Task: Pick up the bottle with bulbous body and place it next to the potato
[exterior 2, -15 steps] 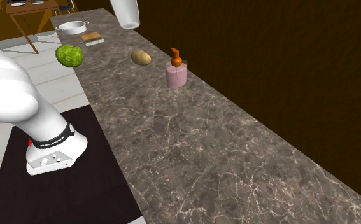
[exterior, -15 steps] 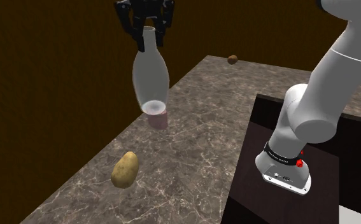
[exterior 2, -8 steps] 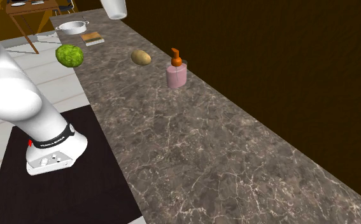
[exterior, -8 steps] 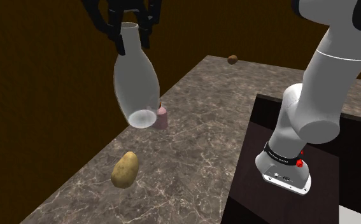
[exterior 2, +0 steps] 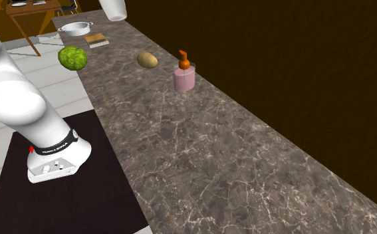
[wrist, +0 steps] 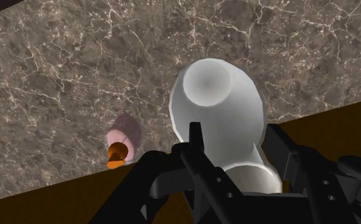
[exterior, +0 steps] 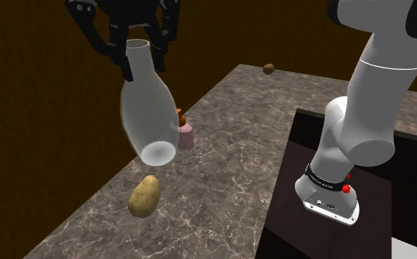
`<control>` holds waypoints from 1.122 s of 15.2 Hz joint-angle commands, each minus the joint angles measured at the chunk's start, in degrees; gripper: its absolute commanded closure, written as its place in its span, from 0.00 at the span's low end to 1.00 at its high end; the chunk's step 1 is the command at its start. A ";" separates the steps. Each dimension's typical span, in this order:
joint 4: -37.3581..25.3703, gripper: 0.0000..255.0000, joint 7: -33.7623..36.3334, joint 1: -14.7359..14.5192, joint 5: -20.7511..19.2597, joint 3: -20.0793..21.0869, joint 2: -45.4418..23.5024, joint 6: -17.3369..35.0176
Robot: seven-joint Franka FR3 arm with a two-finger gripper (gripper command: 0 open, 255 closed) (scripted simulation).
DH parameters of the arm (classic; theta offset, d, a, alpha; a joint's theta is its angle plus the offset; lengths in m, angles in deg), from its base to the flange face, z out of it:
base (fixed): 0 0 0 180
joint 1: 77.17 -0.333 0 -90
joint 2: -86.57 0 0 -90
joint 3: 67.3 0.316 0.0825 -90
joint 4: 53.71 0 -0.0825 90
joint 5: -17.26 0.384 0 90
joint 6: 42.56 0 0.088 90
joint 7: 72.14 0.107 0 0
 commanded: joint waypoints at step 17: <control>23.00 1.00 -1.86 1.68 4.04 -1.69 7.77 16.42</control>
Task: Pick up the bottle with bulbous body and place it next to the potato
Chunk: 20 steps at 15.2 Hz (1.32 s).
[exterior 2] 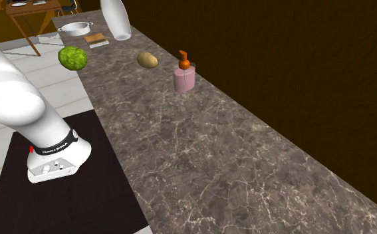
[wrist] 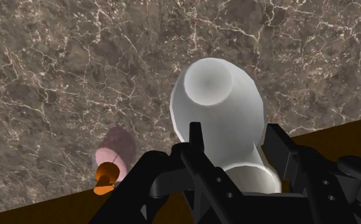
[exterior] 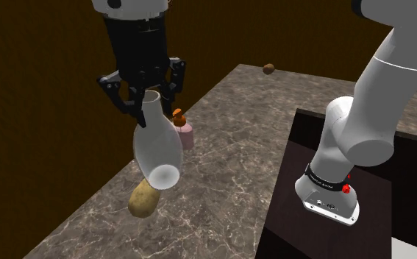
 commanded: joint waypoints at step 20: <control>18.12 1.00 0.09 -0.06 0.79 -0.12 1.78 16.61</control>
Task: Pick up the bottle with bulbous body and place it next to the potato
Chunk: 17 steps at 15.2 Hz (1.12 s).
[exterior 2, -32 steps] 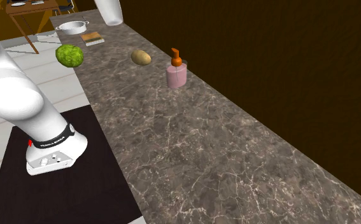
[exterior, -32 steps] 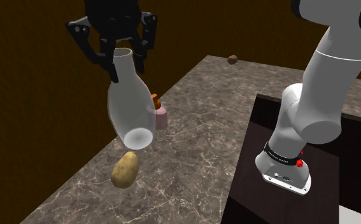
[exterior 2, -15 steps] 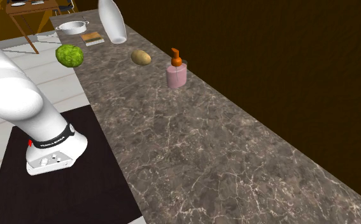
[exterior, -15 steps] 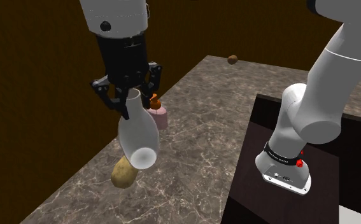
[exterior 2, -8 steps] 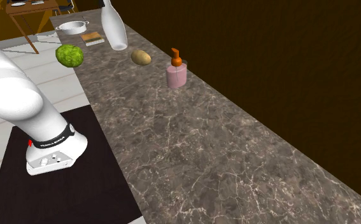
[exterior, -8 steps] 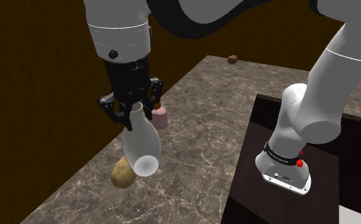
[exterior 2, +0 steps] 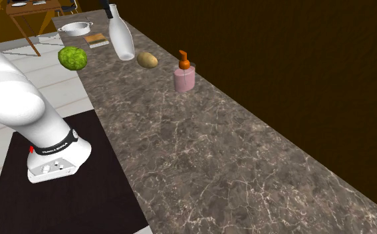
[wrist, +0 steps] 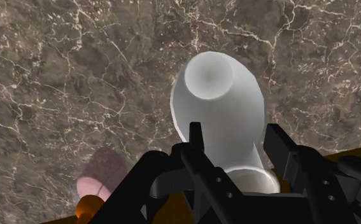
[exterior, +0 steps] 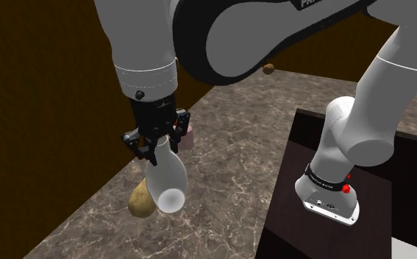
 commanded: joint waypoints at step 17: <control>10.92 1.00 2.06 -0.19 -1.92 0.66 -3.30 13.83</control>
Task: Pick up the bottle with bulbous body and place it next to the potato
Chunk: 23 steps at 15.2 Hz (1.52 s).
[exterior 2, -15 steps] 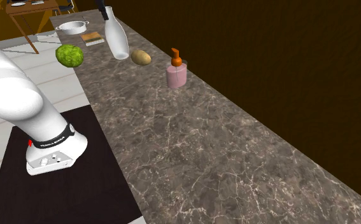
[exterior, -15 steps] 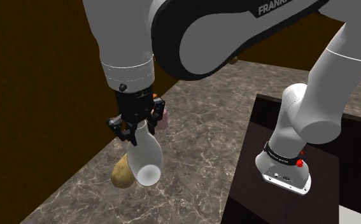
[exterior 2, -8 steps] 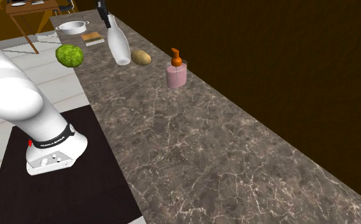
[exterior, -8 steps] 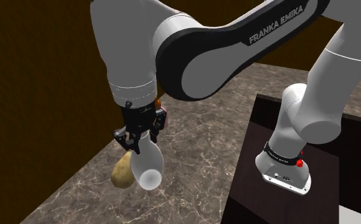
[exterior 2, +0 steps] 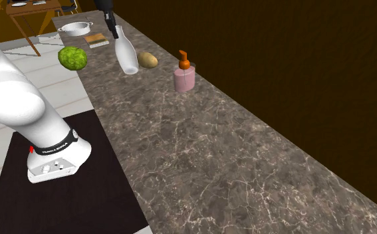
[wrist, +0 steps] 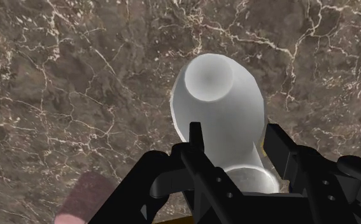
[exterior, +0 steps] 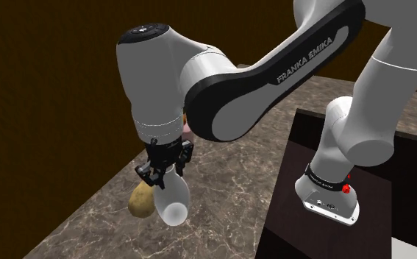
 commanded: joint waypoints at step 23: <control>-4.39 0.00 -0.88 -0.04 1.17 -0.19 2.04 -6.10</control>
